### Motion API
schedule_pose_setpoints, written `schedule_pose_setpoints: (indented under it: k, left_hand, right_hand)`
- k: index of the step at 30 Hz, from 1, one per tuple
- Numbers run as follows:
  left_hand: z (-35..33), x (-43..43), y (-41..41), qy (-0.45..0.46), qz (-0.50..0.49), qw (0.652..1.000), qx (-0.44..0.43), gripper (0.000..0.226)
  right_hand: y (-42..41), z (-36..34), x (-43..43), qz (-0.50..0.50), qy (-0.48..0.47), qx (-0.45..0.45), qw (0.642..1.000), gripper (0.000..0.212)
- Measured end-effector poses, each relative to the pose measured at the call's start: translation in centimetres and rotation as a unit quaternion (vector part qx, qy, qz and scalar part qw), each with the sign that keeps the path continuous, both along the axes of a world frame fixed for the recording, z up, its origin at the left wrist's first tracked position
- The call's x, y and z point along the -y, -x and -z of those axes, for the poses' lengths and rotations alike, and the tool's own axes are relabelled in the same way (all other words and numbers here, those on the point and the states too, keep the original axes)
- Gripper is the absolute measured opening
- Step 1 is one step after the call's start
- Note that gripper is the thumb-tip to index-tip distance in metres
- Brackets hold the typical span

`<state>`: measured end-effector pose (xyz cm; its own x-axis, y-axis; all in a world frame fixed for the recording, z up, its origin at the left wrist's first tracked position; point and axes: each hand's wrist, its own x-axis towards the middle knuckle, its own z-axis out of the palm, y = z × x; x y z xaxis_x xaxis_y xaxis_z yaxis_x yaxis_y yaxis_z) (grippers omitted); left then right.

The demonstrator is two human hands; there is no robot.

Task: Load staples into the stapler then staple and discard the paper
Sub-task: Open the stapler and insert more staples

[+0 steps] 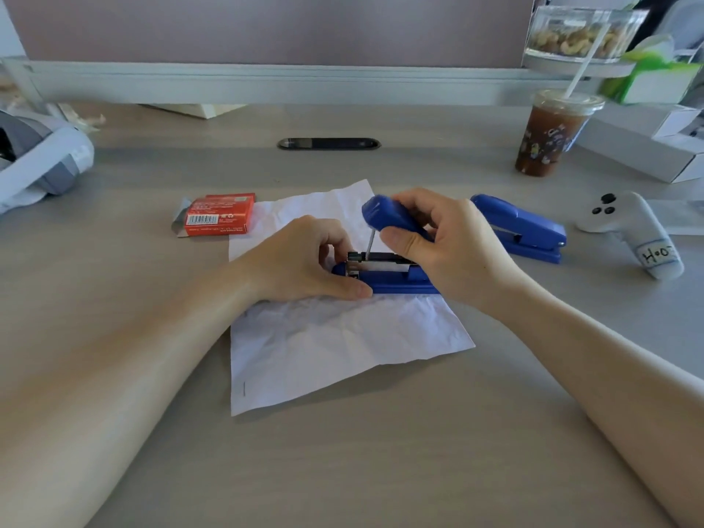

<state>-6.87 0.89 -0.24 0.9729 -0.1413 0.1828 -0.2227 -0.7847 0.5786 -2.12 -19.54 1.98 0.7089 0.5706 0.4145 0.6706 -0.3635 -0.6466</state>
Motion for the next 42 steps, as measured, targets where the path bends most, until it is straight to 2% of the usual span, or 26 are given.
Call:
schedule_pose_setpoints:
  k: [4,10,16,19,22,27,37,42]
  left_hand:
    - [0.0,0.0,-0.1,0.002,0.005,1.0,-0.01,0.035]
    - [0.3,-0.2,-0.1,0.012,0.004,1.0,-0.001,0.035]
    - [0.3,-0.3,0.0,0.024,0.012,1.0,0.004,0.032]
    - [0.4,-0.4,0.0,0.027,0.016,0.999,0.001,0.036]
    - [0.5,-0.8,0.2,0.03,0.017,0.999,0.0,0.046]
    - [0.6,-1.4,0.5,0.032,0.004,0.999,0.005,0.048]
    - [0.6,-1.4,0.7,0.025,0.007,0.999,0.019,0.05]
    - [0.6,-1.3,0.8,0.021,0.004,1.0,0.019,0.049]
  right_hand:
    - [-0.2,-0.6,1.3,0.015,-0.069,-0.037,0.997,0.015]
    - [-0.7,-1.5,3.7,0.015,-0.104,-0.061,0.993,0.019]
    - [-1.3,-2.5,6.0,0.022,-0.091,-0.059,0.994,0.02]
    - [-1.8,-3.1,7.5,0.01,-0.087,-0.089,0.992,0.022]
    - [-2.4,-3.3,8.7,0.028,-0.028,-0.087,0.995,0.022]
    - [-3.1,-3.0,9.0,0.064,0.092,-0.054,0.992,0.027]
    - [-3.3,-2.2,8.5,0.059,0.215,-0.062,0.973,0.031]
    - [-3.3,-2.0,8.4,0.045,0.234,-0.055,0.97,0.028]
